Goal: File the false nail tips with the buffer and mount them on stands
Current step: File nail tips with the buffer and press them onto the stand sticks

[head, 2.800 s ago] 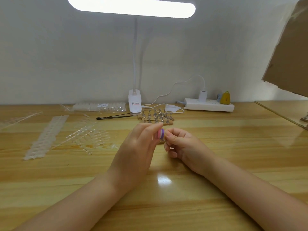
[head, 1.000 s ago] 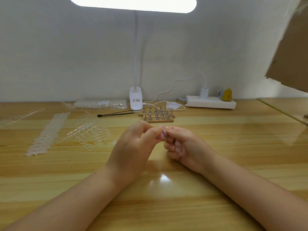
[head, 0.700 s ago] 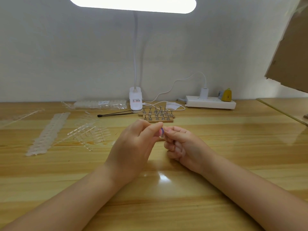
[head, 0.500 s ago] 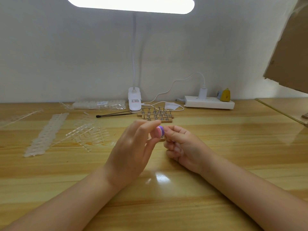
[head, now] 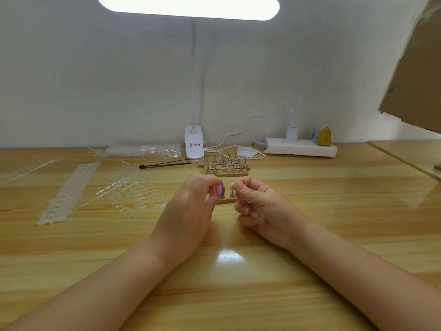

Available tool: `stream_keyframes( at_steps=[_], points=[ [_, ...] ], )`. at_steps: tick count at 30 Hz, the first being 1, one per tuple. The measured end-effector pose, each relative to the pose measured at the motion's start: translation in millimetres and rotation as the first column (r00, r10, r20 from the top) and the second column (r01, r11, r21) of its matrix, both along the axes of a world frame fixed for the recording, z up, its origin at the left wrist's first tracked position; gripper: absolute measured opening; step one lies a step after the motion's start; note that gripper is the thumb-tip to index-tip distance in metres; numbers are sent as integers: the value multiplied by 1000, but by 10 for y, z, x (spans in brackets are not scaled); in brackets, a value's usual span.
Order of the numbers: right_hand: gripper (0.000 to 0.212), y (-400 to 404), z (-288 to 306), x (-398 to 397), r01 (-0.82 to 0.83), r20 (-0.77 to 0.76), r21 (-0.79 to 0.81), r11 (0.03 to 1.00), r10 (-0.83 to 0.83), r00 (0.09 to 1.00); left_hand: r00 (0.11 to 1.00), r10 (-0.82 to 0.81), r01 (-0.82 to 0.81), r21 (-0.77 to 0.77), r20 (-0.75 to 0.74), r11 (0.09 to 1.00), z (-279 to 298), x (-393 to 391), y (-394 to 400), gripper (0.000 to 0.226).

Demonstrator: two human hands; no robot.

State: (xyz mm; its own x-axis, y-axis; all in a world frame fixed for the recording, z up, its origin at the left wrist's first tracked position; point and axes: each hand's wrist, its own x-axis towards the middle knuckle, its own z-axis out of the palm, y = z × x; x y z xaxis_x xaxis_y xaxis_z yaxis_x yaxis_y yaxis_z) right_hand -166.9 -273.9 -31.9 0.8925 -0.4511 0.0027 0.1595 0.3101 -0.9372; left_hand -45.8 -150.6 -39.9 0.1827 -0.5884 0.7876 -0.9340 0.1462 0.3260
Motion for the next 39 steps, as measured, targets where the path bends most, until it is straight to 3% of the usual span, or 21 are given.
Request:
stream_keyframes(
  at_steps=[3,5,8,12,14,17,19,21,24,28,34,39],
  points=[
    [11,8,-15,5,-3,-11,-21,1000,2,1000,992,-55,65,-87,110,994,39,22,9,25],
    [10,-3,-8,3,-10,-24,-13,1000,9,1000,980,-33,36,-12,195,999,28,15,16,25],
    [12,-15,19,6,-3,-42,26,1000,4,999,975,76,-86,40,208,995,19,49,29,24],
    [10,6,11,17,-6,-57,-15,1000,5,998,941,8,4,-32,339,999,53,25,42,28],
    [8,0,17,13,-31,-74,-14,999,30,997,897,25,-34,11,441,999,35,-12,42,37],
    [11,-18,38,6,-58,-89,33,998,61,994,940,121,-170,131,319,977,104,8,55,25],
    [17,-13,35,6,-56,-102,23,998,58,993,971,96,-123,113,217,986,149,31,80,30],
    [15,0,23,9,-60,-104,-7,998,59,993,951,28,-19,-33,308,999,109,33,65,22],
    [9,10,28,1,-102,-82,-40,994,99,992,909,-45,70,-46,413,996,41,-25,35,40],
    [9,-10,45,-19,-114,-94,-27,993,111,989,959,55,-67,34,279,997,71,25,56,21],
    [9,7,7,-8,-66,-36,-30,997,65,997,982,-119,121,-2,147,993,70,-14,41,27],
    [6,2,15,-11,-24,7,-10,1000,24,1000,999,-19,14,103,50,995,25,24,29,26]
  ],
)
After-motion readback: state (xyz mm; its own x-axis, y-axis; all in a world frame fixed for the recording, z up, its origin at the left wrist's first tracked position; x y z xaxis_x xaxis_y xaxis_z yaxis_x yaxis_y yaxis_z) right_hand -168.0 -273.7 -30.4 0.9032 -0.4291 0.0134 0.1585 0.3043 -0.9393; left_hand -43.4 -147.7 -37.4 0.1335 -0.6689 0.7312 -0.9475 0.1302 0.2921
